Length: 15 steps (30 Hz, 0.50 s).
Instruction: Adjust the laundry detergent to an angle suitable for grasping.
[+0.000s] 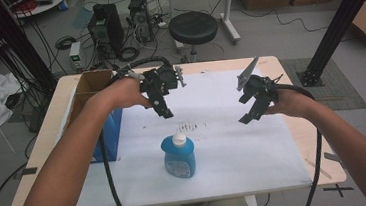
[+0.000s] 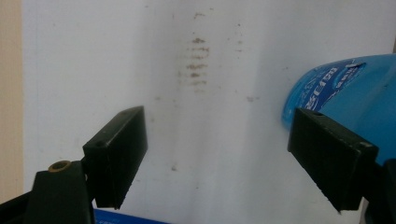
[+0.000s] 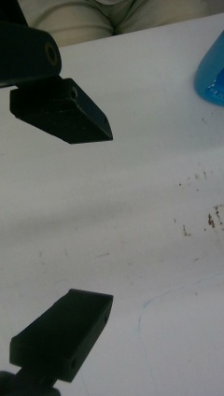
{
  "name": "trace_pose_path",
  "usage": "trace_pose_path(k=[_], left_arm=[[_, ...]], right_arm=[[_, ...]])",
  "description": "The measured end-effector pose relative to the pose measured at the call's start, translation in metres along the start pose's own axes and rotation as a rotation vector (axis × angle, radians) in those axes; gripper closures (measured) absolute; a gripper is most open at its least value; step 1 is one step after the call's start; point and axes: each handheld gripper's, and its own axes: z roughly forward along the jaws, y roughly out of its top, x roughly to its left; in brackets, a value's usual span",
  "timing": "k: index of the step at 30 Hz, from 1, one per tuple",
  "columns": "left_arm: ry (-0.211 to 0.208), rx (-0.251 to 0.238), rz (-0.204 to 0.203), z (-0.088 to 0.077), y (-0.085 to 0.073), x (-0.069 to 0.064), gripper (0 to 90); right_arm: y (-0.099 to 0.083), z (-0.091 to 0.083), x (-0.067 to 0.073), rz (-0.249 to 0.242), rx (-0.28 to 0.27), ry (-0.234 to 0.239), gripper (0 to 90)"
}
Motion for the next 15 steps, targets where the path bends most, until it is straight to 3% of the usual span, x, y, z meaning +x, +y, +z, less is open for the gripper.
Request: trace_pose_path(k=[15], left_arm=[[-0.007,0.009,0.014,0.004,0.000,0.000,20.1]], right_arm=[[-0.005,0.005,0.033,0.004,-0.068,0.025,16.0]])
